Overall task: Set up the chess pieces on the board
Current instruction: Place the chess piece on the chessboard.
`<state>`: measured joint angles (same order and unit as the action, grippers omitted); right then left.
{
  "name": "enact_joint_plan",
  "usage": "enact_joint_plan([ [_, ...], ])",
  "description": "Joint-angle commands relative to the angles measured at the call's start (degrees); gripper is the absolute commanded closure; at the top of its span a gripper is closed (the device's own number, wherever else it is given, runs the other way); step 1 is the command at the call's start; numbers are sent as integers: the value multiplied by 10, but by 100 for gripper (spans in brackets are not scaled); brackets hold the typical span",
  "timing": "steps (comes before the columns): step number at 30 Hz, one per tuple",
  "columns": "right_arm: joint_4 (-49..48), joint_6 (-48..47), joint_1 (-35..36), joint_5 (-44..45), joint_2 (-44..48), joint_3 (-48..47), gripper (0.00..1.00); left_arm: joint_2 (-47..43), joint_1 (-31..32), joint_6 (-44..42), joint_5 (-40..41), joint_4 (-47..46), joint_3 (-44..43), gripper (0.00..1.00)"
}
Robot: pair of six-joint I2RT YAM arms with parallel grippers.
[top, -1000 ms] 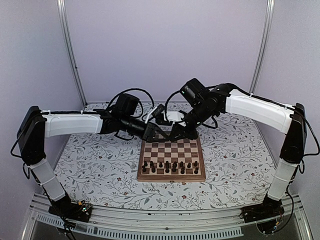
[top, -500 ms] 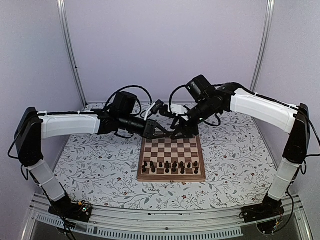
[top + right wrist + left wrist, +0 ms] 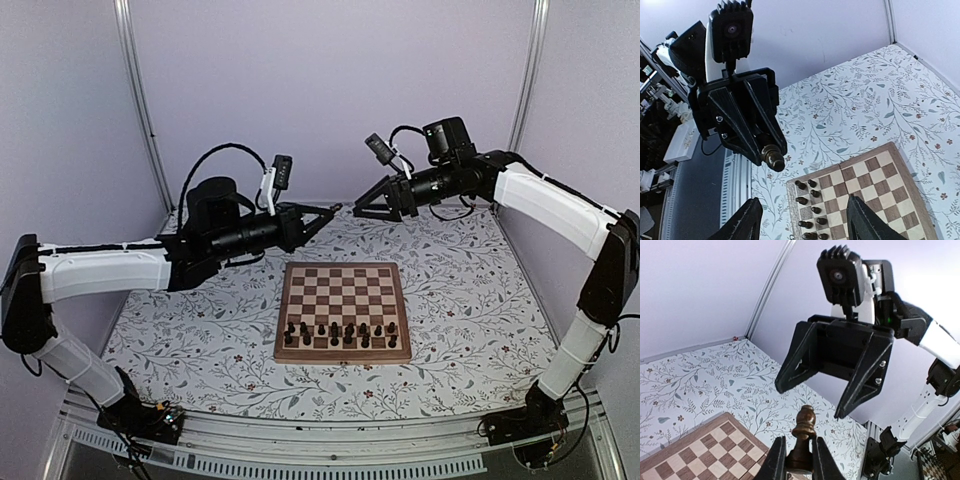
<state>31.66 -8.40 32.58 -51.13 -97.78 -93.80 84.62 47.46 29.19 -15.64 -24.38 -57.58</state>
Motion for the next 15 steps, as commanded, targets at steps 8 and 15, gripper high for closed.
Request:
enact_joint_plan([
  [8, -98, 157, -6, -147, 1, 9, 39, 39, 32, 0, 49, -70, -30, 96],
  [15, -108, 174, -6, -141, -3, 10, 42, 42, 39, 2, 53, -77, -29, 96],
])
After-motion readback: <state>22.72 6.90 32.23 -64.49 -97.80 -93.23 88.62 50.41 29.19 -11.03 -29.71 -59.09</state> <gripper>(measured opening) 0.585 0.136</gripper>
